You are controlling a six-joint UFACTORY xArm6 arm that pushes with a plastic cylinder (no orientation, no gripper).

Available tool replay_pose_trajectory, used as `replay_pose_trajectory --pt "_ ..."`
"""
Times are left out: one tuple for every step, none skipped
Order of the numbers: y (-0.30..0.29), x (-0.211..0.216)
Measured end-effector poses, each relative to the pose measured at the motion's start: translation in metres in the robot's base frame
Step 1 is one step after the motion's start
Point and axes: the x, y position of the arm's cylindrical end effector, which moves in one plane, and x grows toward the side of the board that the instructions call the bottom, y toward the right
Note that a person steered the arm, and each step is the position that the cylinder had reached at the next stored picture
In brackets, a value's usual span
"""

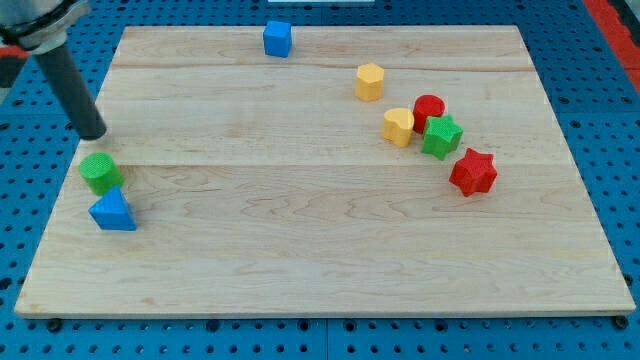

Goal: Move your arm towards bottom center

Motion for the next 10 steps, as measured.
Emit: replay_pose_trajectory --pt "0.04 0.041" --pt "0.056 0.049" --pt "0.075 0.028" --pt "0.155 0.023" --pt "0.168 0.04" --pt "0.168 0.049" --pt "0.168 0.05" --pt "0.168 0.052" --pt "0.168 0.06" --pt "0.168 0.066"
